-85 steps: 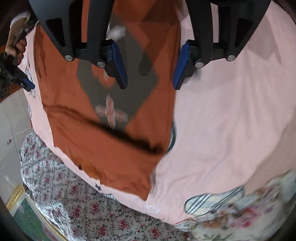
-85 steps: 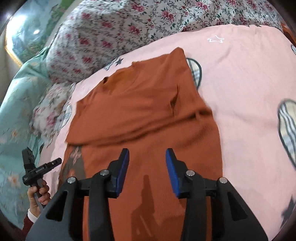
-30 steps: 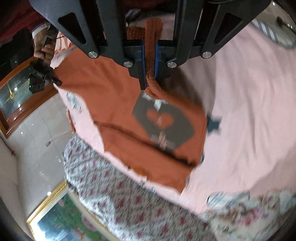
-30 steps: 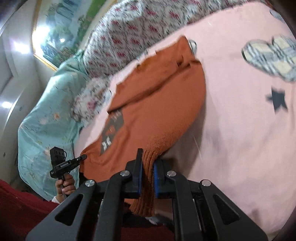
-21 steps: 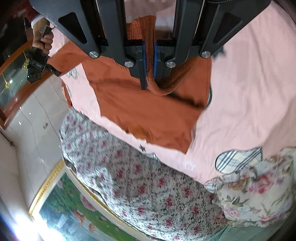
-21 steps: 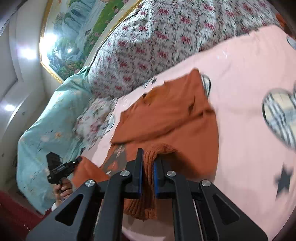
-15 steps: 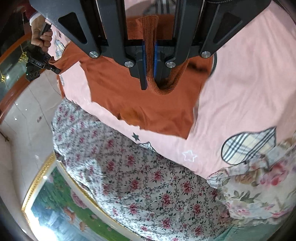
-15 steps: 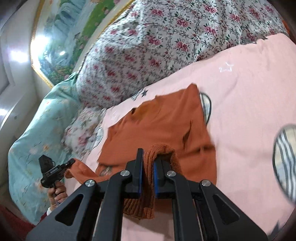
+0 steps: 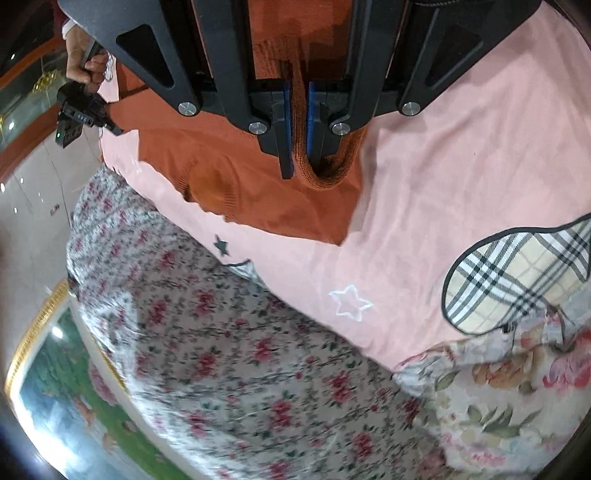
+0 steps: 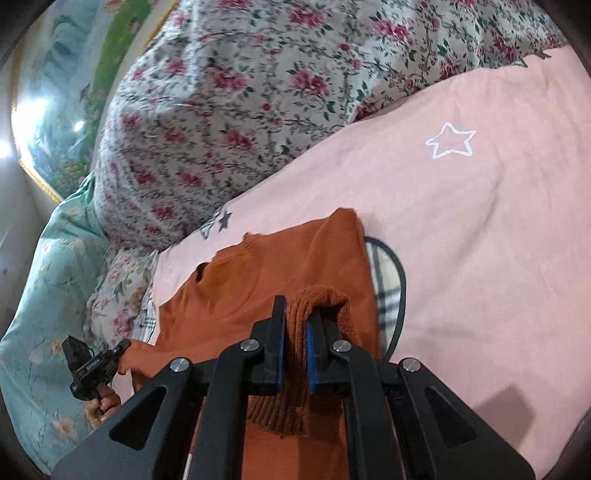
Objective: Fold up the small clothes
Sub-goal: 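Grasp the hem with both grippers and fold it up toward the collar, then open both grippers and release the folded hem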
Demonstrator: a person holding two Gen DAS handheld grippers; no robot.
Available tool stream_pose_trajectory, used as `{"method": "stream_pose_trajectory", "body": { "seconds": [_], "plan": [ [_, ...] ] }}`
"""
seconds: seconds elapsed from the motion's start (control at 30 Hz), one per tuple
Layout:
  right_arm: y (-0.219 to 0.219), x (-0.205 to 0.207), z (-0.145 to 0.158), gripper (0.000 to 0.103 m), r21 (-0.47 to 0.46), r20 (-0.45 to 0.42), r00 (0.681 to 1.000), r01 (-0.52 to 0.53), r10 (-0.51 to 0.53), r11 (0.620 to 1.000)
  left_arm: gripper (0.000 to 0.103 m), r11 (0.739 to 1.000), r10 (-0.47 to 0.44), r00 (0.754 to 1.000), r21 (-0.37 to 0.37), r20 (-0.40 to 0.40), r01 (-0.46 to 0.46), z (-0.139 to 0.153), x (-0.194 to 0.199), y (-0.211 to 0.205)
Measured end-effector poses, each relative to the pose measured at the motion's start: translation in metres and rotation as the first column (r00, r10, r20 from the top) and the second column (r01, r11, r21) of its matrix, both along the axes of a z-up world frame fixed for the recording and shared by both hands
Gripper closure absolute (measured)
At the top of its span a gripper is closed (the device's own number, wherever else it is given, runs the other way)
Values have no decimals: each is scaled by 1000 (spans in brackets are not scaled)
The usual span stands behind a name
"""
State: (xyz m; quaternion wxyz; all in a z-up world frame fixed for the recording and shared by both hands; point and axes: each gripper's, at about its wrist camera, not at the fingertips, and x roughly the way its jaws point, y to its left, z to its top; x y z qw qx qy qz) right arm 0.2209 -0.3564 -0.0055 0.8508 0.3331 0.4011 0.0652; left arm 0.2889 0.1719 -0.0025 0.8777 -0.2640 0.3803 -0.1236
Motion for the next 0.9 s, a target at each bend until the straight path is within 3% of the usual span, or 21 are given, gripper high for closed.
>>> {"method": "stream_pose_trajectory", "body": {
  "seconds": [0.13,0.23,0.33,0.43,0.5,0.57,0.7,0.77,0.8,0.83,0.9],
  "plan": [
    [3,17,-22,90,-29,-63,998,1,-3,1000,98,999,7,998,38,-69,-4,-28,26,-5],
    [-2,21,-34,89,1,-106,994,27,-26,1000,97,997,-8,992,81,-129,19,-41,35,-11],
    [-6,8,-23,80,-18,-107,993,54,-56,998,88,996,-40,994,72,-106,48,-27,15,-17],
    [5,-19,6,75,-110,-25,998,50,-53,993,76,988,-131,989,78,-70,136,-9,-17,-43],
    [32,-30,17,75,-129,9,998,-65,66,990,75,970,-229,971,71,-68,234,-9,-33,-74],
    [65,-29,14,75,-140,-22,978,-209,208,968,74,945,-315,944,55,-95,321,-18,-36,-104],
    [132,-18,-13,75,-154,-125,883,-468,452,870,74,900,-392,898,118,-199,419,-44,-24,-145],
    [148,-9,-26,75,-214,-198,855,-514,478,831,80,880,-407,883,158,-235,448,-52,-9,-152],
    [149,-3,-31,77,-243,-227,852,-518,471,820,89,880,-409,881,153,-238,450,-51,0,-149],
    [145,4,-34,80,-247,-233,857,-509,459,825,92,882,-410,880,143,-240,450,-50,10,-145],
    [128,22,-34,82,-246,-214,884,-460,415,853,88,897,-345,908,199,-238,393,-48,34,-131]
  ]
}}
